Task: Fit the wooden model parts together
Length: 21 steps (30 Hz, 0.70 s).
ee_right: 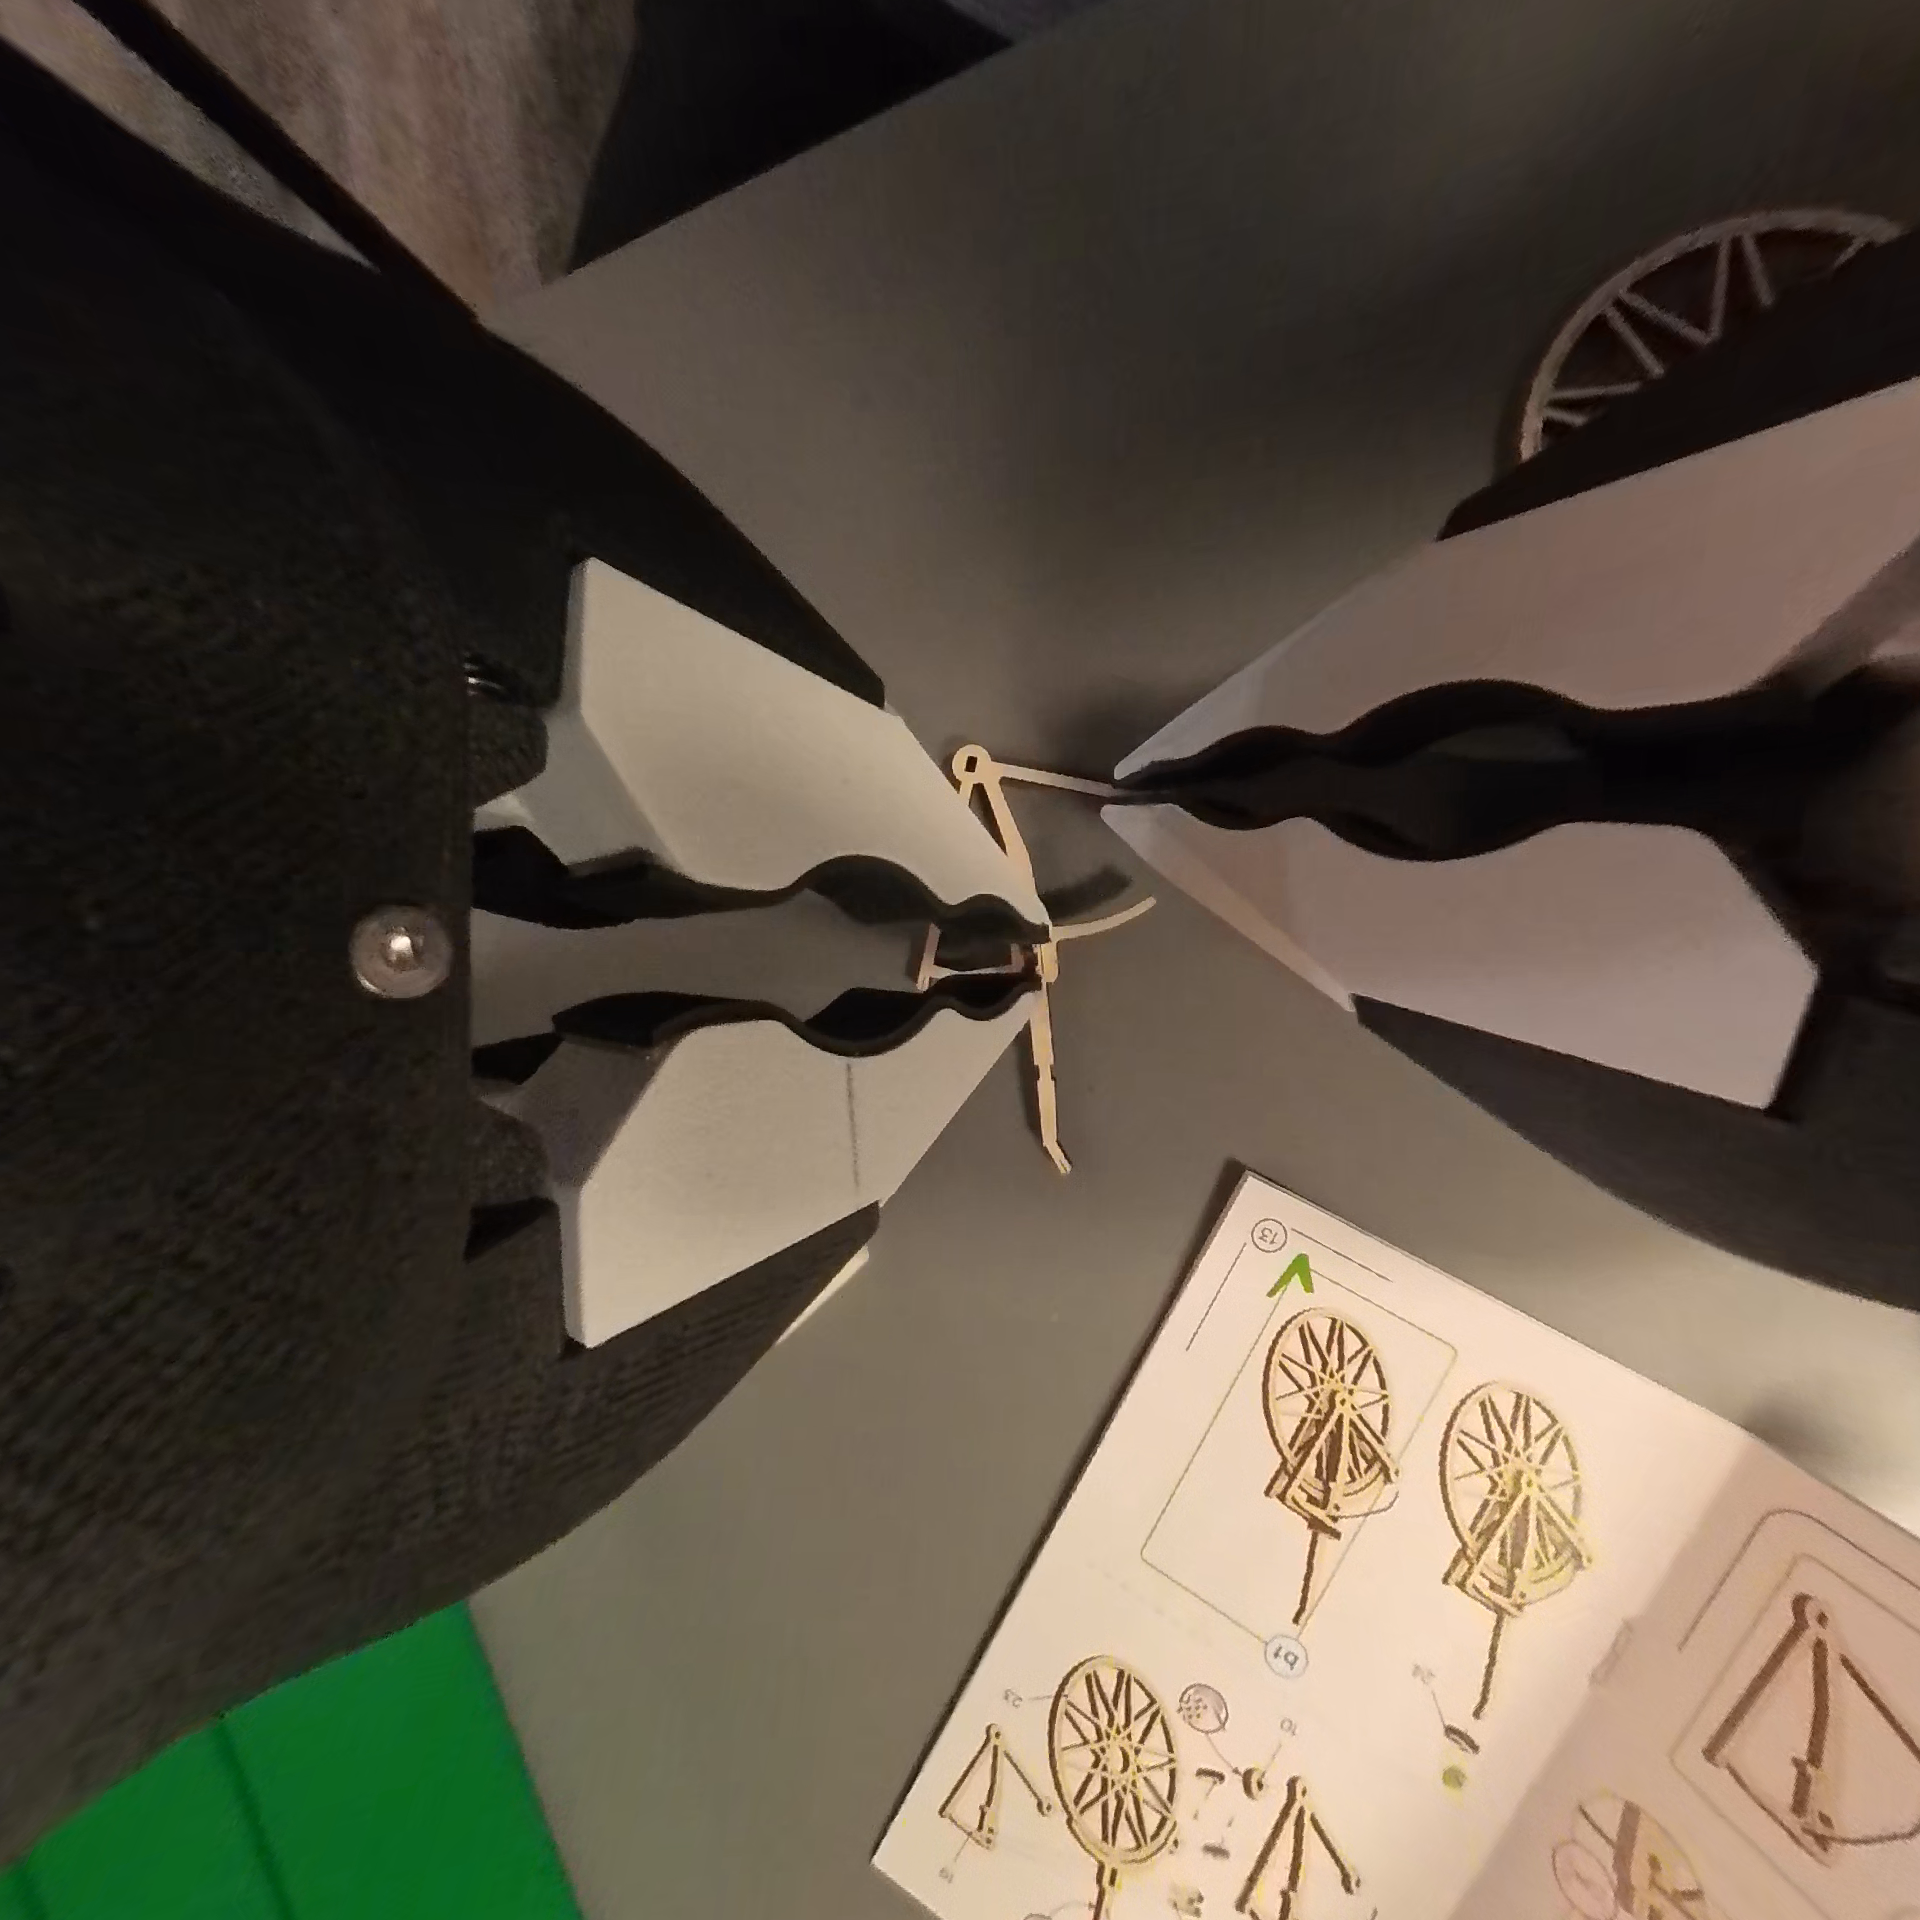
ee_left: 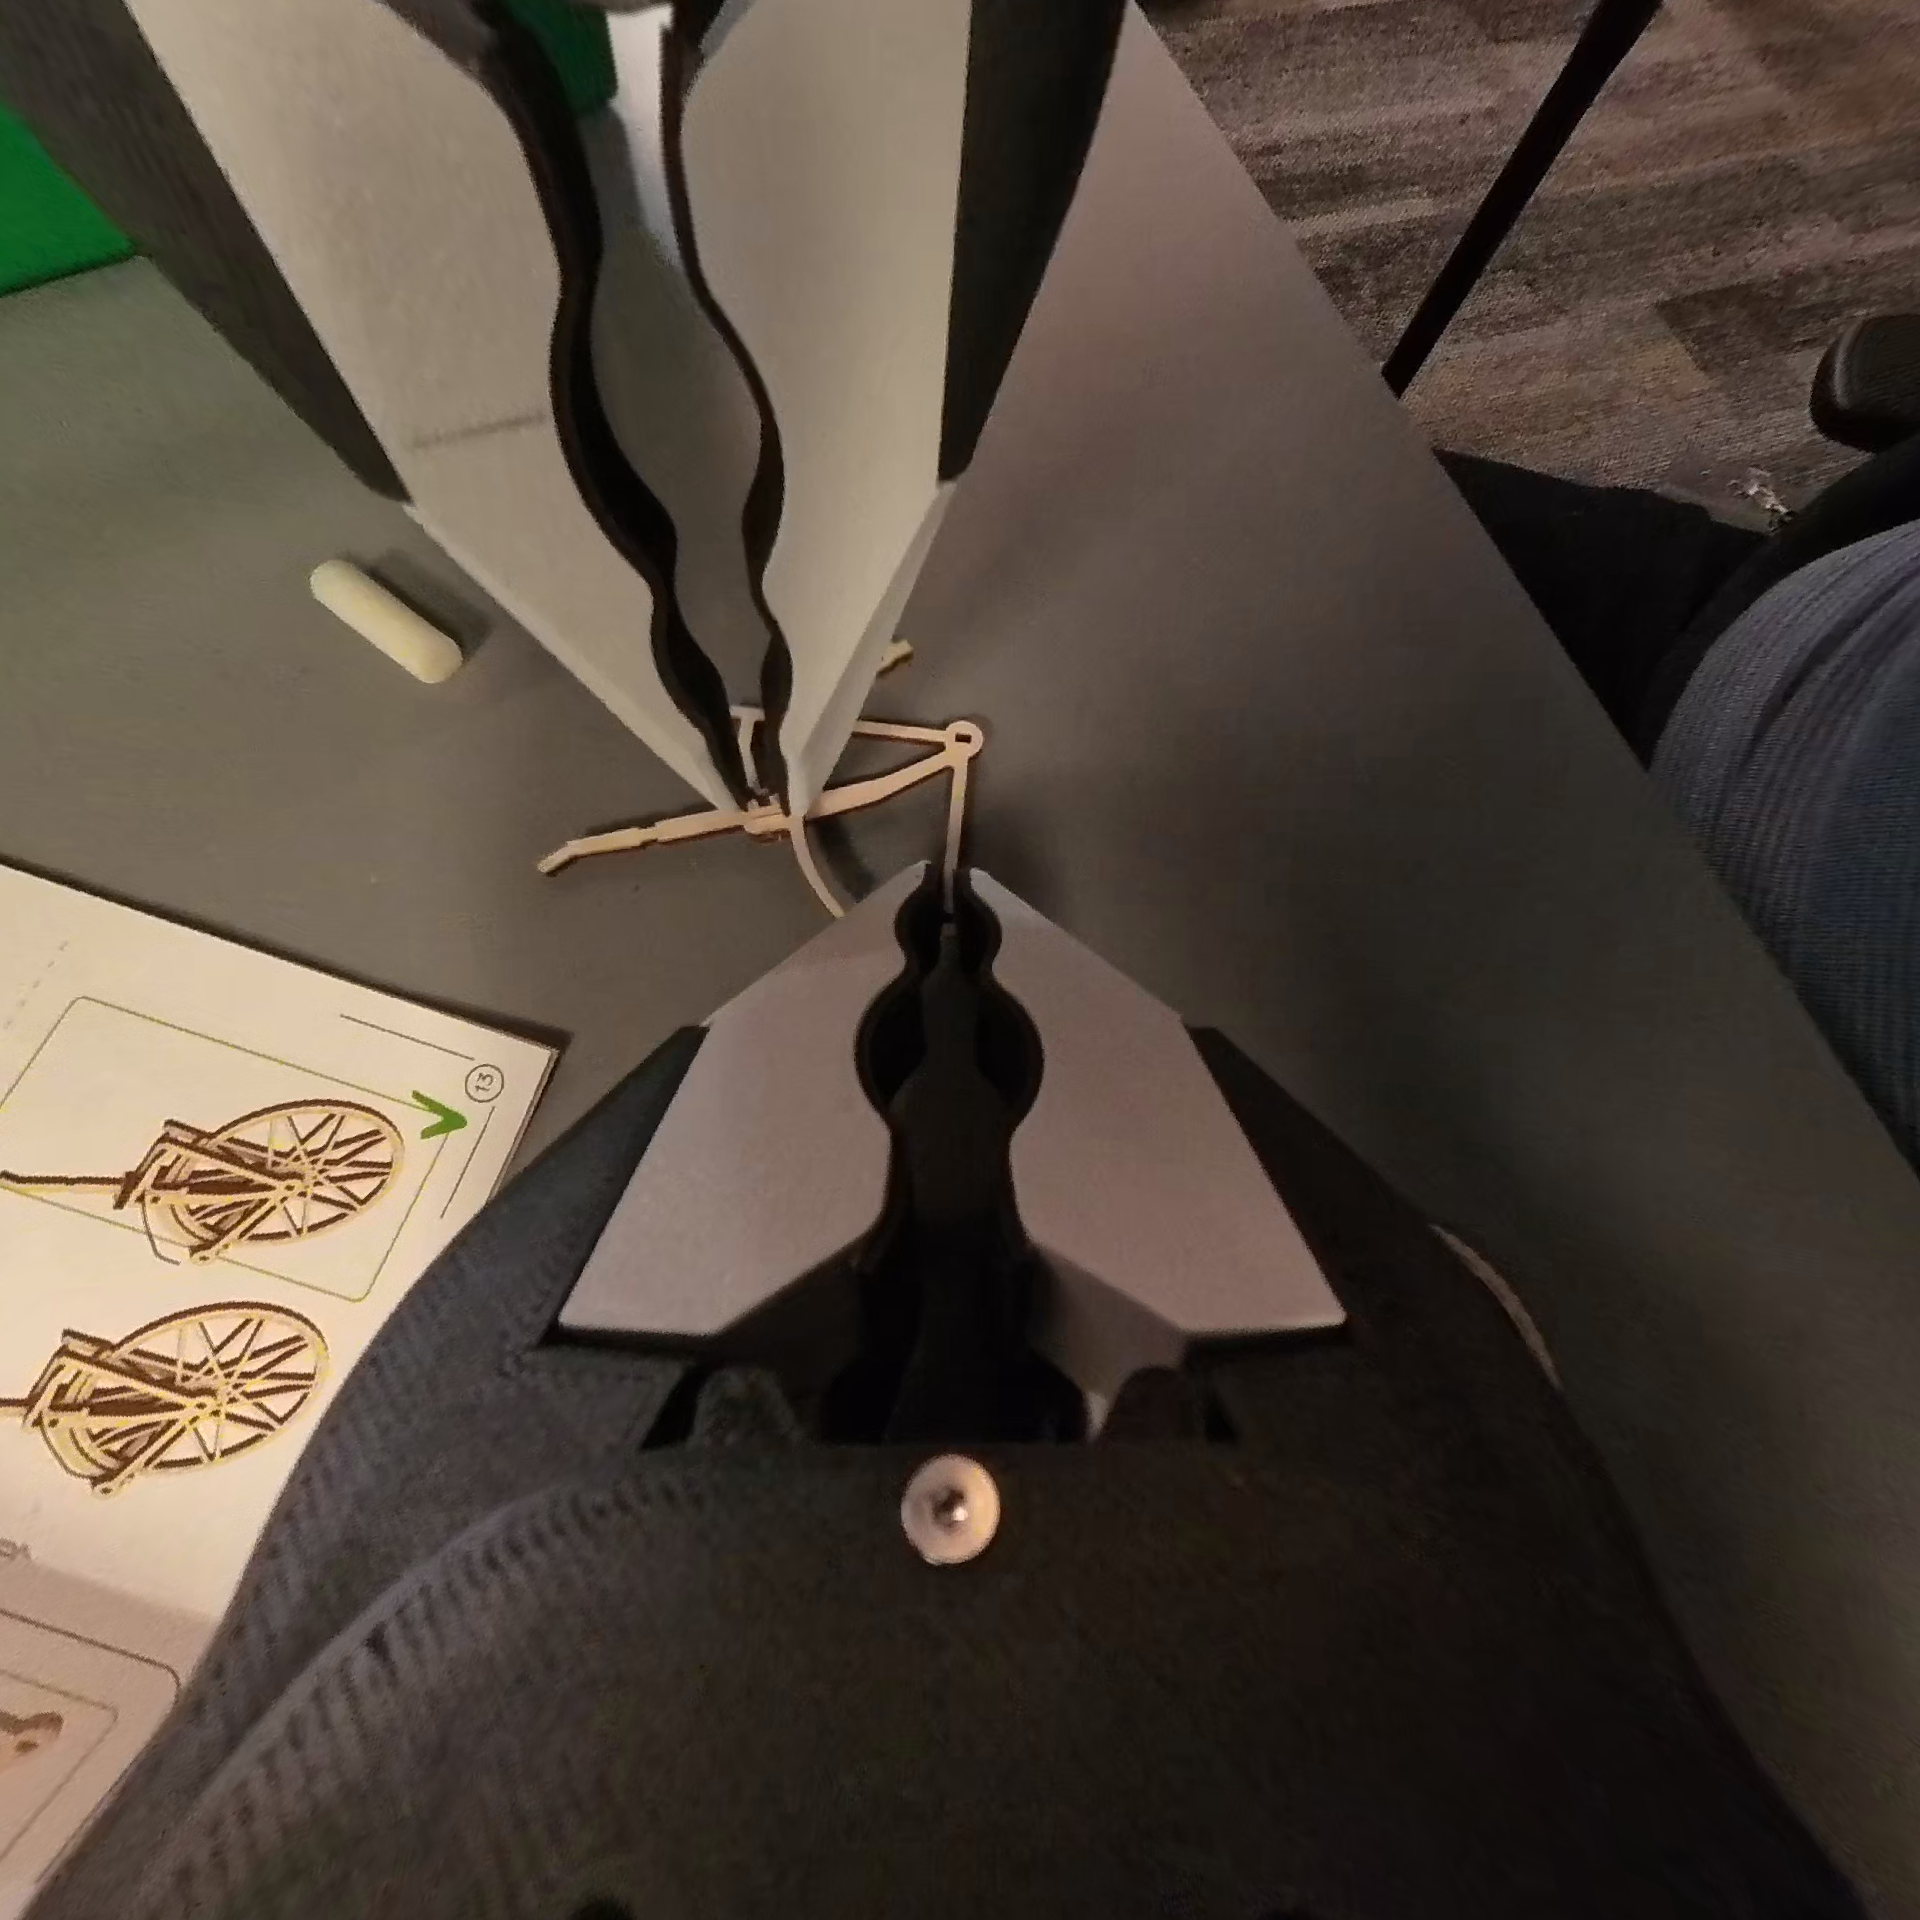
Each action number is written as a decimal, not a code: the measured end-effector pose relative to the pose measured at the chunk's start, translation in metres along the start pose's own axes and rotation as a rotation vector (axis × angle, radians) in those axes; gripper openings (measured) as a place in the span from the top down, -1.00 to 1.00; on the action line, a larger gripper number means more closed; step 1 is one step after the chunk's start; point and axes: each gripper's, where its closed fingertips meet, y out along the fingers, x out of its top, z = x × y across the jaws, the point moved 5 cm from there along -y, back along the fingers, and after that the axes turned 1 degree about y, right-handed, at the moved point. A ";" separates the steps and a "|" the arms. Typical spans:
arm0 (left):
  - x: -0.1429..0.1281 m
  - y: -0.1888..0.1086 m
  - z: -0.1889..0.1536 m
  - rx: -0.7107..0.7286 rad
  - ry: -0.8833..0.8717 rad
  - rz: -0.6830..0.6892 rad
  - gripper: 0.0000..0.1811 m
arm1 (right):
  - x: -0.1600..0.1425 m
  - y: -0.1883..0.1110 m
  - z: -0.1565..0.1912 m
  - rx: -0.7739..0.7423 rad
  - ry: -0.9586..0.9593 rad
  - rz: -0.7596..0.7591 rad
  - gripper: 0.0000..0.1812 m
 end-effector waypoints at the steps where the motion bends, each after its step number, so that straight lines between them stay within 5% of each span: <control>1: 0.000 0.000 0.000 0.001 0.001 0.000 0.98 | 0.001 0.000 0.000 -0.002 -0.005 0.018 0.96; 21: 0.000 0.001 0.000 0.015 0.002 -0.002 0.98 | 0.001 0.001 0.002 -0.041 0.023 0.021 0.96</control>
